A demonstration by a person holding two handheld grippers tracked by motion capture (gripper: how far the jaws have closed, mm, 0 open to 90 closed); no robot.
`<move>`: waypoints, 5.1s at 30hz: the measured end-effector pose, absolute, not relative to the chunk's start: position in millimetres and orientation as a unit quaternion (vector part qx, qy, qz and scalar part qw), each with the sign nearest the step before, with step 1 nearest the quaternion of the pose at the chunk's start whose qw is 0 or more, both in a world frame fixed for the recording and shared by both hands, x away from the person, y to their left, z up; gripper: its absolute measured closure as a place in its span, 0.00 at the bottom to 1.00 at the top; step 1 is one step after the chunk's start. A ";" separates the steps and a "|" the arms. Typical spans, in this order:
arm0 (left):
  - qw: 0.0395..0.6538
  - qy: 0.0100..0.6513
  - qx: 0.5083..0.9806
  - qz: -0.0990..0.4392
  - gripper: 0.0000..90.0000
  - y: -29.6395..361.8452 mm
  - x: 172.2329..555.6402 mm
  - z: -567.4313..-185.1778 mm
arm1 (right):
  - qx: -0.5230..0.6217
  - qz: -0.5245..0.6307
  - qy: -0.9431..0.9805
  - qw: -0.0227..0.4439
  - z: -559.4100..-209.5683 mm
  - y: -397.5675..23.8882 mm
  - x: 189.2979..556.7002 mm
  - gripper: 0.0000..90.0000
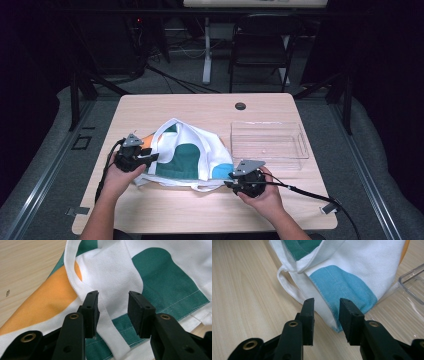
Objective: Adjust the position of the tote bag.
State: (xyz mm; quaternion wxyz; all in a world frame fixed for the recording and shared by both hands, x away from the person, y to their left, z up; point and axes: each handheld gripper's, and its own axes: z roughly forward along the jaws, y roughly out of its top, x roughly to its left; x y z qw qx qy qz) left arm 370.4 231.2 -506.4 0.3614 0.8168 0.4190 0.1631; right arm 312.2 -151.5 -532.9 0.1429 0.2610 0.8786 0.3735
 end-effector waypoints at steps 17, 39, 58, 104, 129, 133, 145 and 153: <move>0.353 0.429 0.816 0.163 0.67 235.5 369.0 -505.7 | 0.260 0.385 0.872 0.153 -532.3 -152.0 312.5 0.74; 0.332 0.456 0.815 0.131 0.67 247.8 368.3 -515.5 | 0.266 0.389 0.870 0.143 -534.3 -150.4 320.4 0.72; 0.307 0.465 0.825 0.096 0.68 242.4 373.8 -530.2 | 0.265 0.390 0.871 0.140 -536.2 -149.2 320.9 0.71; 0.312 0.465 0.826 0.062 0.71 240.4 375.4 -530.5 | 0.262 0.392 0.871 0.139 -538.7 -147.7 321.0 0.67; 0.324 0.435 0.838 0.057 0.83 235.1 371.2 -524.2 | 0.262 0.392 0.871 0.139 -539.2 -147.5 321.0 0.67; 0.320 0.431 0.842 0.052 0.84 234.6 371.6 -525.6 | 0.260 0.391 0.872 0.138 -539.4 -147.6 321.2 0.67; 0.290 0.425 0.857 0.038 0.84 232.5 373.4 -533.8 | 0.258 0.390 0.873 0.137 -539.5 -147.6 321.7 0.67; 0.285 0.418 0.862 0.038 0.90 232.6 373.2 -534.2 | 0.258 0.389 0.874 0.137 -539.6 -147.6 321.7 0.67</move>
